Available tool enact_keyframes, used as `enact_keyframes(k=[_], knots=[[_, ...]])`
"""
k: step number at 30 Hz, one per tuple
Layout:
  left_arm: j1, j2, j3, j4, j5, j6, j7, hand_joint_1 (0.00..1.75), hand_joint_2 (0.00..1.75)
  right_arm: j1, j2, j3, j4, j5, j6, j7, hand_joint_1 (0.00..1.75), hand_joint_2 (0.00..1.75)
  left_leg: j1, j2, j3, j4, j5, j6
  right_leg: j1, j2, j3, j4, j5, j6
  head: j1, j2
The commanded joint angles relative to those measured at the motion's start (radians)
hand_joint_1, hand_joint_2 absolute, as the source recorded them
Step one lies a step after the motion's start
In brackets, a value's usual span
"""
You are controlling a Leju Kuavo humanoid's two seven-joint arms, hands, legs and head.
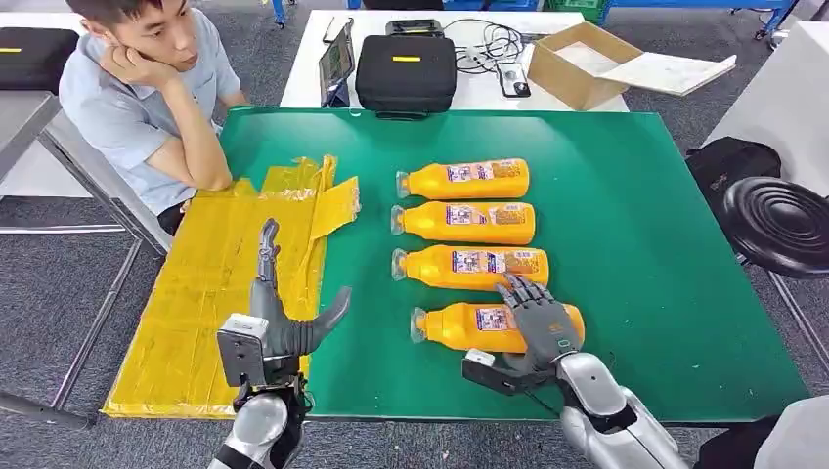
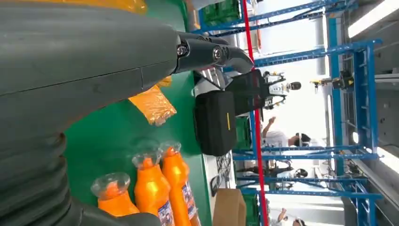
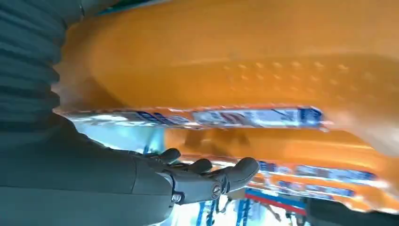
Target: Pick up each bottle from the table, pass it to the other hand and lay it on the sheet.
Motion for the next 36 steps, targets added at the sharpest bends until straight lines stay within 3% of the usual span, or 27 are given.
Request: enact_keyframes(k=[1,6,9,16,17,18,19,24,27,30,33,36], knots=[[0.024,0.011,0.026,-0.025,-0.002,-0.013,0.023,0.0,1.75,0.02,-0.058,0.011,-0.035,-0.005,0.067,0.042,0.0,1.75,0.0,0.001,0.001,-0.001,0.0,0.001,0.0,-0.001,0.0,-0.001,0.0,-0.001,0.0,0.0],[0.046,0.019,0.033,-0.042,-0.007,-0.014,0.023,0.0,1.75,0.099,-0.121,0.0,-0.052,-0.015,0.115,0.106,0.0,1.75,0.0,-0.003,0.002,-0.001,0.0,0.001,0.0,-0.004,0.003,-0.002,0.0,-0.001,0.0,0.0],[0.059,0.023,0.038,-0.057,-0.017,-0.013,0.027,0.0,1.75,0.17,-0.188,-0.007,-0.152,-0.023,0.14,0.13,0.0,1.75,0.0,-0.005,0.003,-0.001,0.0,0.001,0.001,-0.006,0.004,-0.003,-0.001,-0.001,0.0,0.0],[0.071,0.022,0.044,-0.068,-0.024,-0.015,0.029,0.0,1.75,0.251,-0.239,-0.034,-0.252,-0.028,0.169,0.167,0.0,1.75,0.0,-0.004,0.002,-0.001,0.0,0.002,0.001,-0.006,0.003,-0.003,0.0,-0.001,0.0,0.0],[0.07,0.021,0.045,-0.066,-0.025,-0.017,0.029,0.0,1.75,0.266,-0.242,-0.049,-0.266,-0.043,0.181,0.173,0.21,1.75,-0.001,-0.003,0.002,-0.001,0.0,0.002,0.0,-0.005,0.003,-0.002,0.0,-0.001,0.0,0.0],[0.065,0.02,0.047,-0.059,-0.026,-0.016,0.029,0.0,1.75,0.269,-0.233,-0.06,-0.251,-0.047,0.19,0.175,1.4,1.75,-0.001,-0.003,0.002,-0.001,-0.001,0.002,-0.001,-0.004,0.003,-0.002,-0.001,0.0,0.0,0.0],[0.057,0.019,0.046,-0.048,-0.024,-0.02,0.031,0.0,1.75,0.264,-0.216,-0.07,-0.222,-0.068,0.202,0.17,1.71,1.75,0.0,-0.005,0.002,-0.001,0.0,0.002,0.0,-0.006,0.004,-0.003,-0.001,-0.001,0.0,0.0],[0.038,0.016,0.044,-0.019,-0.019,-0.022,0.03,0.0,1.75,0.229,-0.146,-0.079,-0.107,-0.085,0.183,0.138,1.75,1.75,0.0,0.0,0.004,-0.002,0.0,0.002,0.001,-0.002,0.004,-0.004,0.001,-0.001,0.0,0.0],[0.002,0.015,0.017,0.013,-0.008,-0.021,0.015,0.0,1.75,0.148,0.045,-0.12,0.132,-0.148,0.076,-0.004,1.75,1.75,0.001,0.0,0.005,-0.003,0.0,0.002,0.002,-0.001,0.004,-0.005,0.002,-0.001,0.0,0.0],[-0.028,0.017,-0.013,0.033,-0.003,-0.016,0.007,0.0,1.75,0.059,0.15,-0.123,0.298,-0.153,-0.022,-0.064,1.75,1.75,0.002,0.004,0.007,-0.003,0.0,0.002,0.003,0.002,0.006,-0.005,0.003,-0.001,0.001,0.0],[-0.037,0.02,-0.034,0.033,0.003,-0.011,0.005,0.0,1.75,0.002,0.188,-0.136,0.391,-0.163,-0.064,-0.085,1.75,1.75,0.002,0.014,0.009,-0.003,0.0,0.002,0.003,0.012,0.005,-0.004,0.005,-0.001,0.0,0.0],[-0.036,0.022,-0.034,0.033,0.003,-0.011,0.006,0.0,1.75,0.003,0.183,-0.138,0.392,-0.164,-0.065,-0.087,1.75,1.75,0.001,0.013,0.007,-0.002,-0.001,0.002,0.002,0.013,0.002,-0.003,0.006,-0.001,0.0,0.0]])
